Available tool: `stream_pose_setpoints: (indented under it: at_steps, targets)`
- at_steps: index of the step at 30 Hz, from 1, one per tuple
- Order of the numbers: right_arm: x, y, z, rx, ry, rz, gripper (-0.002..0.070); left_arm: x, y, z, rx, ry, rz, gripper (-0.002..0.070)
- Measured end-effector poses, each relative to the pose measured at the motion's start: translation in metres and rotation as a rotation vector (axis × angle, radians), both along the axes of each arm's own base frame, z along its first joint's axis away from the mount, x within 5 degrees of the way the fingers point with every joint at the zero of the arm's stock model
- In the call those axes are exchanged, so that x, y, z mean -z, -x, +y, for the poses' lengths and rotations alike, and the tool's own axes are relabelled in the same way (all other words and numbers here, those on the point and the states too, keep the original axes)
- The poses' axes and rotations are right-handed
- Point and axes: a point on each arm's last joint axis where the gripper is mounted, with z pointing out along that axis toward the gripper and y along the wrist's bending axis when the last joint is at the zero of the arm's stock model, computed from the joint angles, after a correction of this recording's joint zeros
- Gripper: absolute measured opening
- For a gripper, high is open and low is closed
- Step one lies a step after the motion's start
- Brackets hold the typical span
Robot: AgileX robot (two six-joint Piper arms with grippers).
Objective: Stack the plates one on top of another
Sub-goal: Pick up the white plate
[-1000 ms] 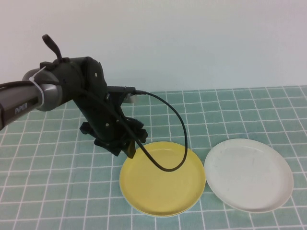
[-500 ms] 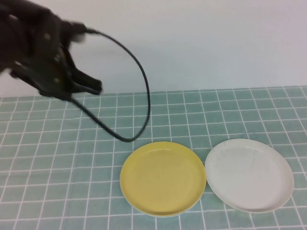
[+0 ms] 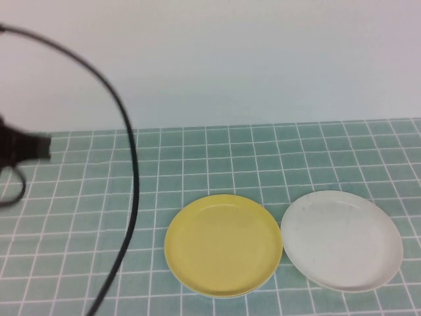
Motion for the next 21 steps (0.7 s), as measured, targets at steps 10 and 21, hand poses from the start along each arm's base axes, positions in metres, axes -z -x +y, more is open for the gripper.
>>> stream_pose_setpoints:
  at_steps: [10,21]
  targets:
    - [0.055,-0.054,0.000,0.043,0.020,0.119,0.0336,0.040,0.043,0.013,0.023,0.063,0.021,0.0000]
    - [0.098,-0.108,0.003,0.047,0.031,0.224,0.0337,0.040,0.058,0.019,0.002,0.112,-0.011,-0.0001]
